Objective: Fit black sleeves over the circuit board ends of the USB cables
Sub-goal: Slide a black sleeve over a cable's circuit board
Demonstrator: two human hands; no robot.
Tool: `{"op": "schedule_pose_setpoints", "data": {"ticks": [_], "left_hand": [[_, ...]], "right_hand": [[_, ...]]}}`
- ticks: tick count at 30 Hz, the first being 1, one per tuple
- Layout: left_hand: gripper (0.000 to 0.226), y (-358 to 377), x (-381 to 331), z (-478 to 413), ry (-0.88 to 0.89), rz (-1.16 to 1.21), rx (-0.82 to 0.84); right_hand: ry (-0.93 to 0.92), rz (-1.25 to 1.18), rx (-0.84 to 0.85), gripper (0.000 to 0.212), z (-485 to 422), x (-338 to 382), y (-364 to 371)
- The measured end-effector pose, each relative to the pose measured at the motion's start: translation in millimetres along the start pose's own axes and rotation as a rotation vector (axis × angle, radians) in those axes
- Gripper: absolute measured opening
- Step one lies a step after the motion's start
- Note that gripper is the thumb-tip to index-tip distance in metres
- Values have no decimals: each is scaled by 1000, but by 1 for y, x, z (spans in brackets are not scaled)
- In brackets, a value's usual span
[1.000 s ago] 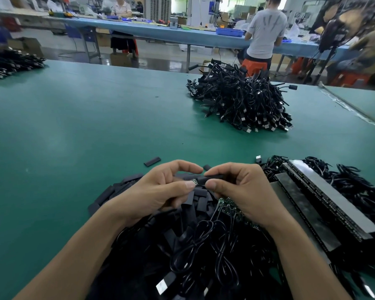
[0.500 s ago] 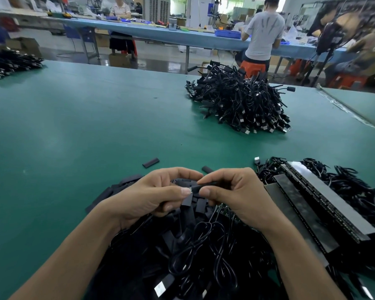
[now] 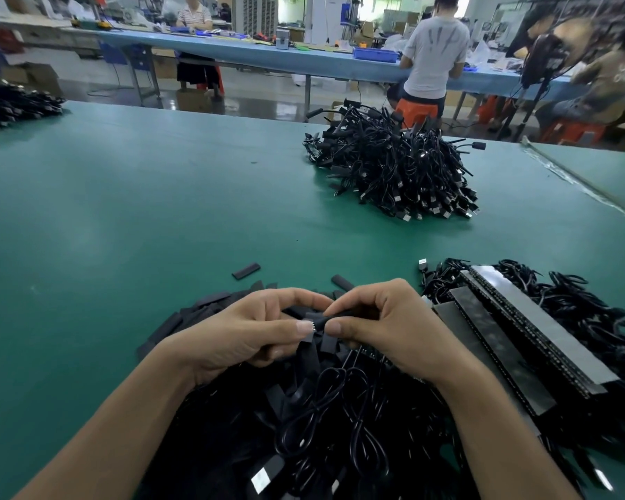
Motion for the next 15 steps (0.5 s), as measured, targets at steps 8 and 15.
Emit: {"op": "schedule_pose_setpoints", "data": {"ticks": [8,15], "left_hand": [[45,3,-2,0,15,-25,38],[42,-4,-5,0,-14,-70,-137]], "right_hand": [[-15,-67,96,14,1,2,13],[-67,-48,-30,8,-3,2,11]]}}
Point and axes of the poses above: each hand's wrist, its own z-axis away from the middle knuckle, its own y-axis out of the palm, x = y × z, the point moved 7 cm from there along -z, towards the middle knuckle, and after that the axes turned 1 degree about y, right-handed, at the moved point
